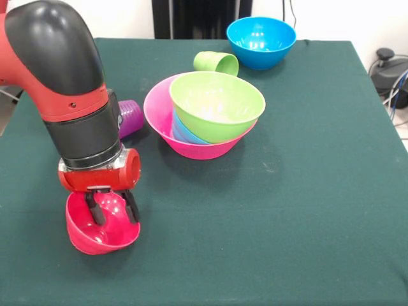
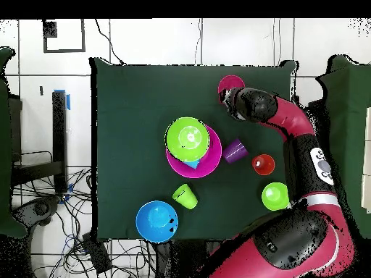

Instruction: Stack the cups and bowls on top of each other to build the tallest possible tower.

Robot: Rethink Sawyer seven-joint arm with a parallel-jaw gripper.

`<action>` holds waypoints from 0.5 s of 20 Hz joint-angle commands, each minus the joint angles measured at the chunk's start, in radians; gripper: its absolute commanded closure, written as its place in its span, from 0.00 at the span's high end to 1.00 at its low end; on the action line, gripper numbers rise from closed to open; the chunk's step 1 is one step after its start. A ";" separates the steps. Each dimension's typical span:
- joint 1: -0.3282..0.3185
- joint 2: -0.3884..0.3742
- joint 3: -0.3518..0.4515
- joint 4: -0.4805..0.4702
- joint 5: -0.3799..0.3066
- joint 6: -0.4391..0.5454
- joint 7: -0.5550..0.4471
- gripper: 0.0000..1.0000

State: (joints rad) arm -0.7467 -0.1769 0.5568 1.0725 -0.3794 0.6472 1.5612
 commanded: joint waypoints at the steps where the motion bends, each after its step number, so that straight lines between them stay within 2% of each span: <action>1: 0.040 0.000 0.006 -0.064 -0.039 0.296 -0.273 1.00; 6: 0.032 -0.035 0.012 -0.028 -0.041 0.307 -0.255 1.00; 10: 0.038 -0.049 0.015 -0.049 -0.050 0.347 -0.254 1.00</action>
State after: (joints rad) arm -0.7434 -0.1922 0.5568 1.0652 -0.3794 0.8788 1.5612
